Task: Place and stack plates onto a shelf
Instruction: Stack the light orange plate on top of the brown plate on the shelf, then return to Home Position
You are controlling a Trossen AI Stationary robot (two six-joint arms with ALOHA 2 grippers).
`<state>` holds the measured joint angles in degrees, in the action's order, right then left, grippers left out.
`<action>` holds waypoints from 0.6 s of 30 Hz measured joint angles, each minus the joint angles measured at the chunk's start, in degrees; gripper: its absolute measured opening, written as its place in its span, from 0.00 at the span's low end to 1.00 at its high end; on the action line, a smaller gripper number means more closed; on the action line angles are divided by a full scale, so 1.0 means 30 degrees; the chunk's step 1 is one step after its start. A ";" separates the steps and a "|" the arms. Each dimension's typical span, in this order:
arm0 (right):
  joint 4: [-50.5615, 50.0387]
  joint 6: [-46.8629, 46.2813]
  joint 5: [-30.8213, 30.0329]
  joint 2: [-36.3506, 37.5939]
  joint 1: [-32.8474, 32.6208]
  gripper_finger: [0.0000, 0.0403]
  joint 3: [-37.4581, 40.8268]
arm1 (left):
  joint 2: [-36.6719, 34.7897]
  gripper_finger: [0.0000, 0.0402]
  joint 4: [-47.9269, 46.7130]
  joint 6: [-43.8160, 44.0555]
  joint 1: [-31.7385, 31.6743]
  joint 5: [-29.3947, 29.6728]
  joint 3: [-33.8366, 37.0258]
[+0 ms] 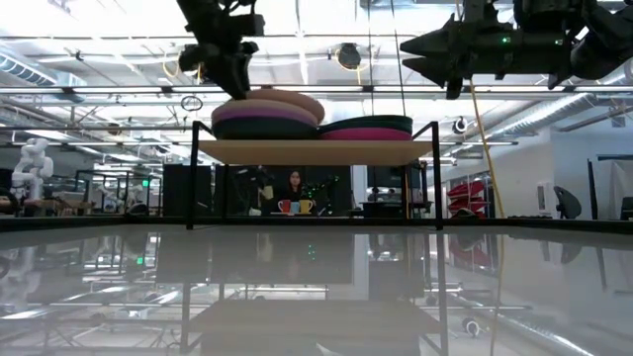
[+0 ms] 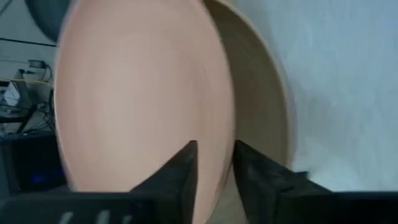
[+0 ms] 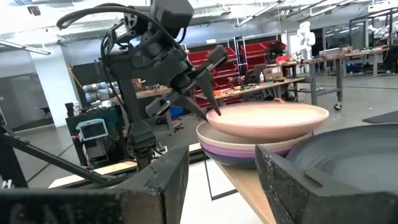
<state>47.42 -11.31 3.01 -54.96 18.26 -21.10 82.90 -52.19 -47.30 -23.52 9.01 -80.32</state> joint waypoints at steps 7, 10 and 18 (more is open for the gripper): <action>-0.0047 0.0000 0.0007 0.0000 0.0000 0.41 0.0000 | -0.0394 0.43 -0.1052 0.1926 0.0767 -0.0004 -0.0907; -0.0049 0.0000 0.0012 -0.0007 0.0000 0.41 0.0000 | -0.0563 0.47 -0.1964 0.3014 0.1304 -0.0014 -0.1947; -0.0143 -0.0476 0.0129 0.0017 0.0000 0.41 0.0000 | -0.1706 0.48 -0.1392 0.4905 0.2823 -0.0095 -0.3525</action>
<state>46.99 -12.74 3.39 -54.91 18.26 -21.10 77.78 -56.36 -32.58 -15.05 8.73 -90.89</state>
